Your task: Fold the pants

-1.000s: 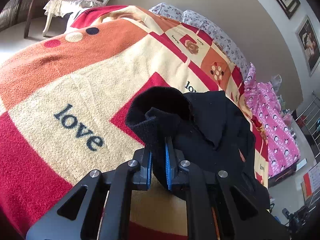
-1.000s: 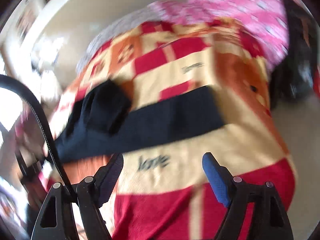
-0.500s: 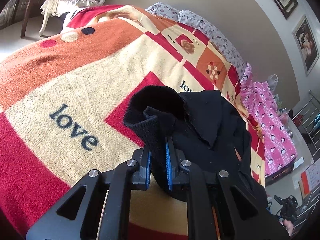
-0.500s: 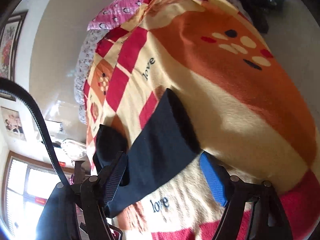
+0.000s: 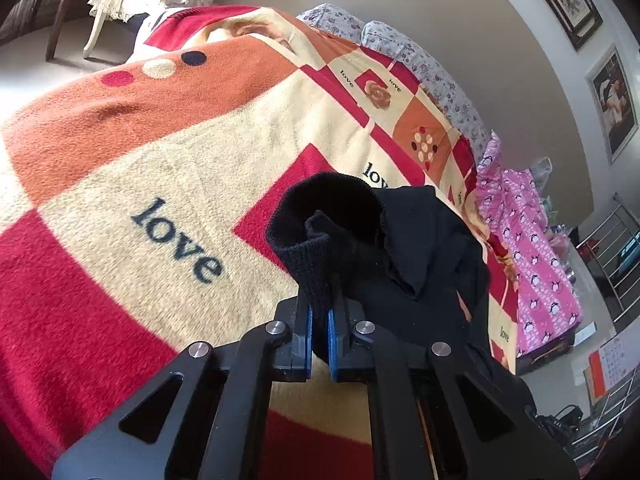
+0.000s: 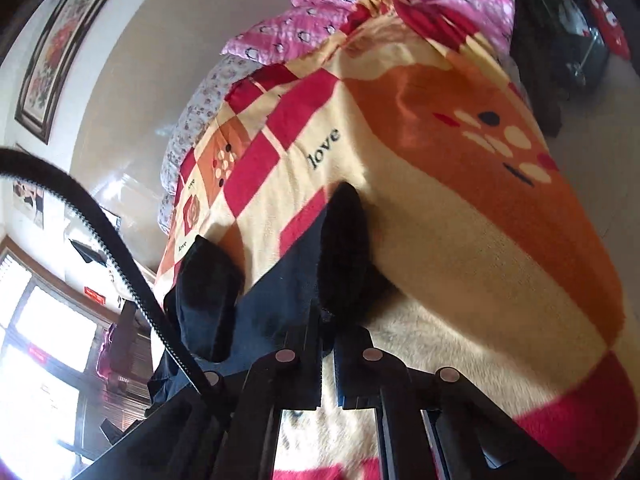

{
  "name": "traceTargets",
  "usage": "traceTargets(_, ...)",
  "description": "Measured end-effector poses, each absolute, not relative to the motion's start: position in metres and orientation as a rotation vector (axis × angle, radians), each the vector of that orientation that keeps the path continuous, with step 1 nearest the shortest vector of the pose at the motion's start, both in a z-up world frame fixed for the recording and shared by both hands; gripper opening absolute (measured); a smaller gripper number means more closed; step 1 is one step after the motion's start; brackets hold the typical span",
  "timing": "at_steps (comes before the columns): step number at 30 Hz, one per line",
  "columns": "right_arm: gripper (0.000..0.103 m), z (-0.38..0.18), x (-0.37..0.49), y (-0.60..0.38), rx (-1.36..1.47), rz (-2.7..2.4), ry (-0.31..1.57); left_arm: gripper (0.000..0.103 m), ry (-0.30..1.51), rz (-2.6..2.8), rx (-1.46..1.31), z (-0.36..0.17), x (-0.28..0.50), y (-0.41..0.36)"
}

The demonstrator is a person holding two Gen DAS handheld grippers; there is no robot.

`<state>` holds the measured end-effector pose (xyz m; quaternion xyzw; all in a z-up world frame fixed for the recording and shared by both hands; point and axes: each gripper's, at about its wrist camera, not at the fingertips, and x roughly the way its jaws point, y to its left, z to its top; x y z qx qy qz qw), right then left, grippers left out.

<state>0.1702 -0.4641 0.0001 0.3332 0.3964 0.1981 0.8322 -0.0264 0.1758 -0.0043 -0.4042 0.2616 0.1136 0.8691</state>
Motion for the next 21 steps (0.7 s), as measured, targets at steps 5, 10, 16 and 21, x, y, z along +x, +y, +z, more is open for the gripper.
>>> traceTargets(5, 0.003, 0.011, 0.153, -0.473, 0.730, 0.460, 0.901, 0.004, 0.535, 0.247, -0.811, 0.012, -0.072, 0.173)
traceTargets(10, 0.003, 0.007, 0.128, -0.478, 0.760, 0.514, 0.982, 0.004, 0.524, 0.305, -0.833, 0.013, -0.110, 0.188)
traceTargets(16, 0.003, -0.021, 0.118, -0.481, 0.730, 0.421, 1.063, 0.011, 0.610, 0.362, -0.806, -0.018, -0.108, 0.189)
traceTargets(21, 0.007, 0.011, 0.112, -0.489, 0.463, 0.150, 0.926, 0.016, 0.587, 0.408, -0.759, -0.016, -0.115, 0.197)
